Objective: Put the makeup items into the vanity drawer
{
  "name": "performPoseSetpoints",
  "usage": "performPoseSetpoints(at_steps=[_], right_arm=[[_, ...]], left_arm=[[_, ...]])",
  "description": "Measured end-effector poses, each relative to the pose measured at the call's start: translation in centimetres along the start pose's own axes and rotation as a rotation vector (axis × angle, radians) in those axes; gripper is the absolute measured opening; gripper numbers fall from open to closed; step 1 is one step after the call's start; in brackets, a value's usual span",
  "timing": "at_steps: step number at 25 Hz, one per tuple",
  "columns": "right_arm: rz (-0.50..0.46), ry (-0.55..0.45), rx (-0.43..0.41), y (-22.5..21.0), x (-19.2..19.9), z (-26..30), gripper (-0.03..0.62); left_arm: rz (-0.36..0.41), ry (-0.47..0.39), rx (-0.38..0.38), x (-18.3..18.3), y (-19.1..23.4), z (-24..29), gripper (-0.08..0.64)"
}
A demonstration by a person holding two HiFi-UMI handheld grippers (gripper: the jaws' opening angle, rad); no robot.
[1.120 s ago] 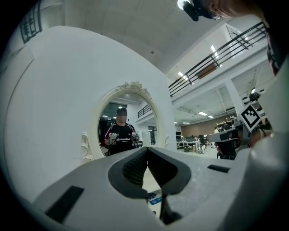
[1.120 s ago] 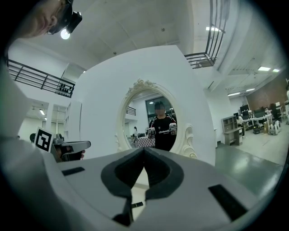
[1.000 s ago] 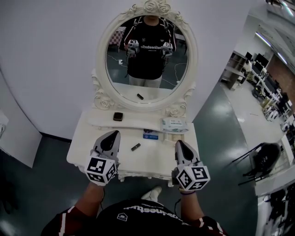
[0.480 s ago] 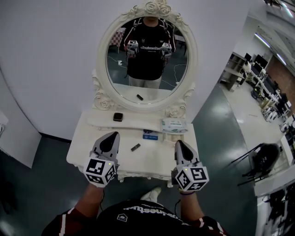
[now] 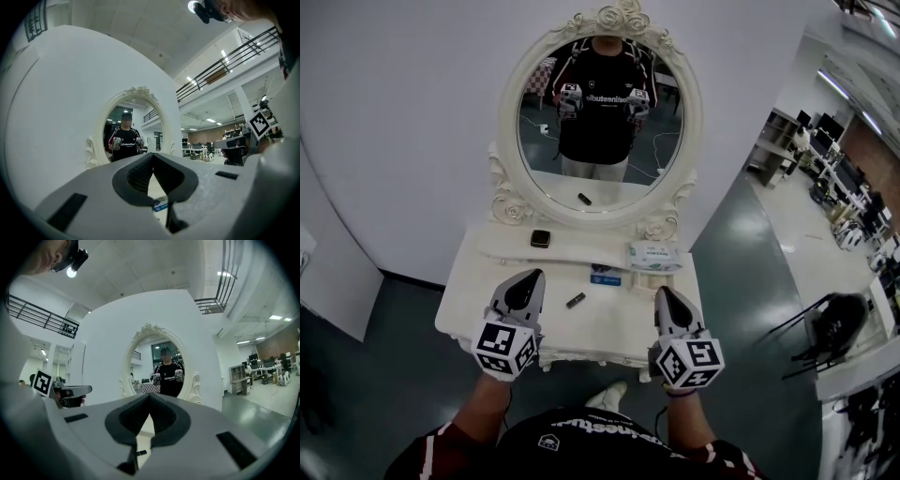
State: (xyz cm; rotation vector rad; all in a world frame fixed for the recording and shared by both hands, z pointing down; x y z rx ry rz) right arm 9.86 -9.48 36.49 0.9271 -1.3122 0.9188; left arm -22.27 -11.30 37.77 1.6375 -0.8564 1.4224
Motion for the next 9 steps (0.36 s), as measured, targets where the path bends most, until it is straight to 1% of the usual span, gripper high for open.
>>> performPoseSetpoints(at_steps=[9], right_arm=[[-0.003, 0.002, -0.004, 0.23, 0.00, 0.03, 0.002]], left_arm=[[-0.003, 0.005, -0.012, 0.46, 0.25, -0.14, 0.006]])
Point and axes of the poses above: the fingertips, and each gripper's own axes: z forward along the fingers, y to its left, x out of its underside, the point moved 10 cm from there along -z, backward along the fingers, and after that the axes turned 6 degrees about -z, right-handed, at the moved point
